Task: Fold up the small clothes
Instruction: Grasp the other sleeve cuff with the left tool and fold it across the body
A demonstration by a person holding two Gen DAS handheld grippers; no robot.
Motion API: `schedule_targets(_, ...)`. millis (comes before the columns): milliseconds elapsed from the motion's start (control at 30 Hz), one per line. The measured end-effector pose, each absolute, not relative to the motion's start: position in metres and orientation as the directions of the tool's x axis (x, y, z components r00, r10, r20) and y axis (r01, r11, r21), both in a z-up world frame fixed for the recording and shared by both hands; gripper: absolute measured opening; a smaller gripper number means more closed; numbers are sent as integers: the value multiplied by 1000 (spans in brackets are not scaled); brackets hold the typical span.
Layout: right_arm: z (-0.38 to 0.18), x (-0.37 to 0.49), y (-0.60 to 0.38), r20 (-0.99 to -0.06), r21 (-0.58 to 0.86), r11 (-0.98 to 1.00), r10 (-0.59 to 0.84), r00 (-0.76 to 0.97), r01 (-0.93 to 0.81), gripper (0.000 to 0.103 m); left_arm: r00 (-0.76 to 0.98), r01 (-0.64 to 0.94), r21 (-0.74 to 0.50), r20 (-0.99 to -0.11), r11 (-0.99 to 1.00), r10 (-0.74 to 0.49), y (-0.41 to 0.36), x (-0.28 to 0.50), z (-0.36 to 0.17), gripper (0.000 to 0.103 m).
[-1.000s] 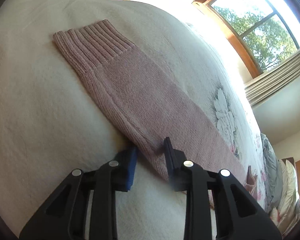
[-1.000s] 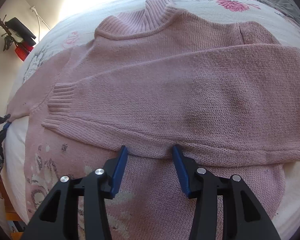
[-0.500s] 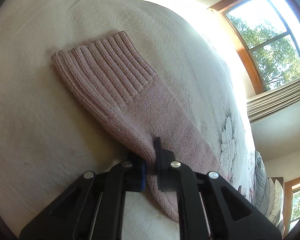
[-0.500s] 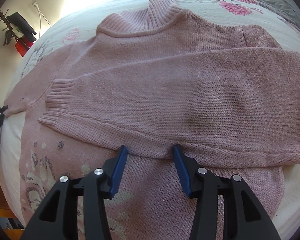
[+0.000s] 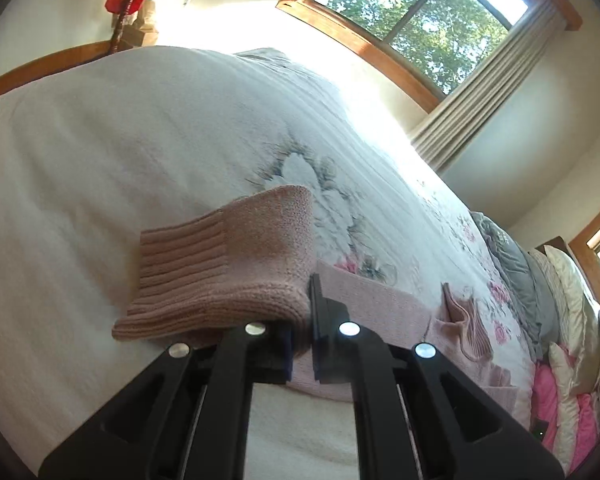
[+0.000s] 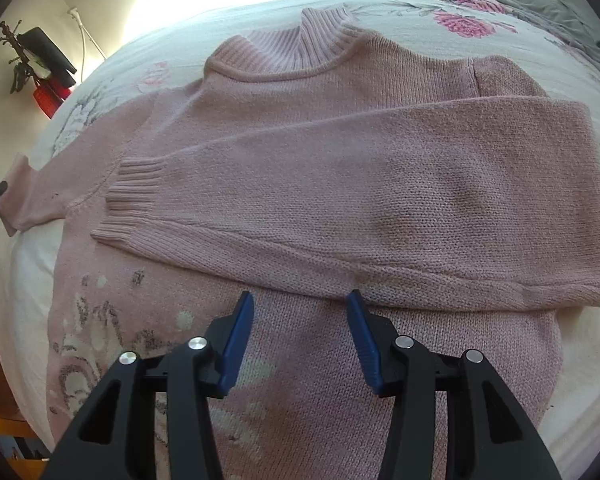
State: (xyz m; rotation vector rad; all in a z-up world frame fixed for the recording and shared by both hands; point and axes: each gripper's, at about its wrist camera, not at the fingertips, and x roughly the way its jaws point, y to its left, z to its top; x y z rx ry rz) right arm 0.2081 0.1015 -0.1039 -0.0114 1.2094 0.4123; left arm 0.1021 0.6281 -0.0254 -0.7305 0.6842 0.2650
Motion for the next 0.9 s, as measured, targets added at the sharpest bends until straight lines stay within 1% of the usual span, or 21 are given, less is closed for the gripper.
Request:
schedule_targets(100,-98,205,93,-908,185,932,284,307,-312,49,769,-380,-534,-636,756,-63,585,114,-21,5)
schedule_targets(267,-92,203,75,-903,200,934,293,315,-294,49,775,-280,-550,-614,787,-153,523,124,-25,5)
schedule_targets(333,-93,201,71,-905,197,935,289,313,-294,49,761,-256,-555,-621,792,-189,506,129,-32,5)
schedule_targets(400,-95,200,68,-908,198,936,287,305,-292,49,733,-264,-551,-648,791,-207,497,140,-48,5)
schedule_targets(567,-102,201,72,-915,196,940,278,292,-280,49,651,-313,-525,-725,791,-224,486,144,-98,5)
schedule_targets(667,-105,204,78,-921,183,943,263,286,-278,49,603,-320,-518,-757,793,-251,484,143,-122,8)
schedule_targets(767,-100,205,85,-923,178,945,257,287,-275,49,617,-285,-551,-732,784,-290,488,127,-116,9)
schedule_targets(800,-98,204,89,-921,184,942,265,286,-282,49,620,-273,-563,-723,780,-305,491,119,-111,13)
schedule_targets(900,-86,202,111,-910,201,922,301,285,-331,49,650,-221,-562,-694,797,-309,502,89,-90,15)
